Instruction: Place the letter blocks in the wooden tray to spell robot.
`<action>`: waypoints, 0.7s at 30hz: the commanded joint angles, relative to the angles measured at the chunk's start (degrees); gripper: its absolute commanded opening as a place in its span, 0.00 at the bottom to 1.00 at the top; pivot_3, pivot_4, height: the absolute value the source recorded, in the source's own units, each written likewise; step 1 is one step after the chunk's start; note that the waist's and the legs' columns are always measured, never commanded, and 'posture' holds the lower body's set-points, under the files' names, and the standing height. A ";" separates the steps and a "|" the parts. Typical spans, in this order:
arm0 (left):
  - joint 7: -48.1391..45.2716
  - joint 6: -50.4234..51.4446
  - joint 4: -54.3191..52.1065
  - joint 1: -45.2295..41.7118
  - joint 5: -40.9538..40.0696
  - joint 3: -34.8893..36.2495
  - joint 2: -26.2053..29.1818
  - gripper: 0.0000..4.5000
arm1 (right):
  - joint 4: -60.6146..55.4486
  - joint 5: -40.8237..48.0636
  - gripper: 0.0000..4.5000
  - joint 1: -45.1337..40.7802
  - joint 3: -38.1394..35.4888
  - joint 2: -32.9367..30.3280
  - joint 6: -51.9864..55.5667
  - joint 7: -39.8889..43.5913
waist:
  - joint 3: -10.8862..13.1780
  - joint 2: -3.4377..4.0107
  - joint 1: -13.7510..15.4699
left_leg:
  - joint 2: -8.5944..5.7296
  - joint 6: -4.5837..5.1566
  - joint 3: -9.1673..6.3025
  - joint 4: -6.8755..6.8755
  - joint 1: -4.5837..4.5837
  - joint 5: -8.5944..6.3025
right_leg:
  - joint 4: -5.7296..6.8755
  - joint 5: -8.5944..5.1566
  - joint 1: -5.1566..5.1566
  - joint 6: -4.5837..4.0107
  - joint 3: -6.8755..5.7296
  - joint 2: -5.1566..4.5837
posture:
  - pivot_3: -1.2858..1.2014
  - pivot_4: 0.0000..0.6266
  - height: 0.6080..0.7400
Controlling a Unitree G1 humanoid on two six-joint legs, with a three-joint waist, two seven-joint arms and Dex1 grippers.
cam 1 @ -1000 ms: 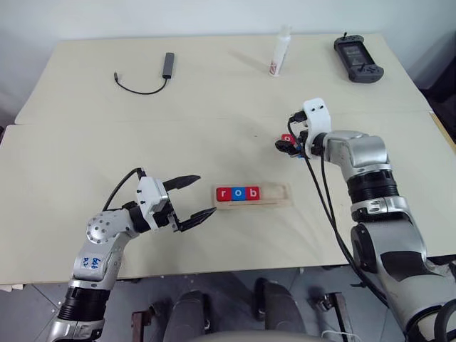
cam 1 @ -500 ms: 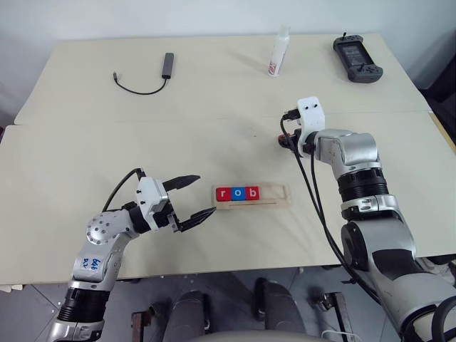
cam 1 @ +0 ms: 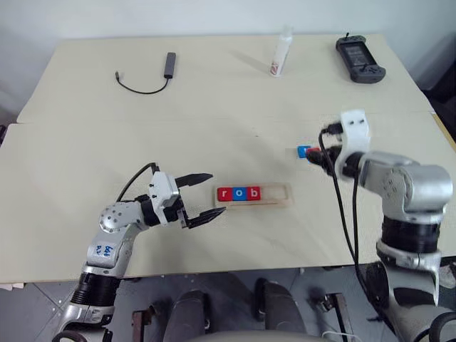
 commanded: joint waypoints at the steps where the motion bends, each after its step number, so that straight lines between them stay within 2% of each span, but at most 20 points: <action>1: -2.75 -0.60 0.44 -1.39 -0.73 -0.65 0.03 1.00 | -11.05 -0.57 0.39 5.59 -4.23 3.59 5.67 -2.76 | 0.00 0.00 -0.04 | 0.00 0.00 0.00 0.01 0.00 0.00 | 0.01 0.00 0.00 0.00 0.01 0.00 | 0.52 0.24 1.00; 6: -7.09 0.02 1.00 -3.24 -1.89 -0.96 0.86 1.00 | -18.30 -1.53 0.39 11.61 -4.45 9.02 6.09 -5.83 | -0.01 0.02 -0.16 | 0.00 -0.01 0.04 0.01 0.06 -0.01 | 0.04 0.00 0.00 0.00 0.07 0.01 | 0.52 0.24 1.00; 9: -8.91 0.07 1.26 -4.27 -1.99 -0.97 0.99 1.00 | -19.96 -1.47 0.54 13.13 -3.33 8.94 5.52 -5.97 | -0.02 0.03 -0.15 | 0.00 -0.01 0.03 0.01 0.06 0.00 | 0.04 0.00 0.00 0.00 0.08 0.01 | 0.52 0.24 1.00; 11: -9.44 0.07 1.07 -4.36 -1.98 -0.82 1.10 1.00 | -20.49 -0.52 0.70 13.77 -3.44 7.35 5.14 -4.51 | -0.02 0.03 -0.08 | -0.02 -0.01 0.02 0.01 0.05 0.00 | 0.02 0.00 0.00 0.00 0.08 0.01 | 0.52 0.24 1.00; 15: -9.81 0.07 0.76 -3.97 -2.04 -0.51 1.11 1.00 | -17.91 3.11 0.99 13.83 -4.53 -1.86 2.72 2.42 | -0.02 0.03 0.01 | -0.05 0.00 0.00 0.01 0.03 -0.01 | -0.01 0.00 0.01 0.00 0.07 0.00 | 0.52 0.24 1.00; 16: -9.86 0.10 0.15 -3.39 -2.16 -0.41 1.24 1.00 | -17.86 3.92 1.00 14.31 -4.70 -3.42 2.36 3.61 | -0.02 0.02 -0.03 | -0.04 0.00 -0.02 0.01 0.03 -0.01 | -0.01 0.00 0.02 0.00 0.07 0.00 | 0.52 0.24 1.00; 17: -9.76 0.11 -0.09 -3.07 -2.14 -0.36 1.25 1.00 | -16.32 5.31 1.00 14.65 -3.91 -7.62 1.10 6.64 | -0.02 0.02 -0.06 | -0.03 0.00 -0.04 0.00 0.04 -0.01 | -0.02 0.00 0.02 0.00 0.04 0.01 | 0.52 0.24 1.00; 19: -9.06 0.04 -0.75 -2.15 -1.99 -0.10 1.22 1.00 | -12.66 7.38 1.00 16.43 -0.80 -18.32 -8.54 17.09 | -0.01 0.02 -0.10 | -0.03 0.01 -0.03 -0.02 0.04 -0.01 | -0.04 0.00 0.02 0.00 0.06 0.01 | 0.52 0.24 1.00; 21: -8.31 0.12 -1.39 -1.33 -1.77 0.09 1.29 1.00 | -8.84 6.25 1.00 19.72 2.74 -26.42 -25.59 28.48 | 0.01 -0.02 -0.08 | -0.05 0.05 -0.01 -0.02 0.05 -0.04 | -0.08 0.00 0.03 0.00 0.09 0.00 | 0.52 0.24 1.00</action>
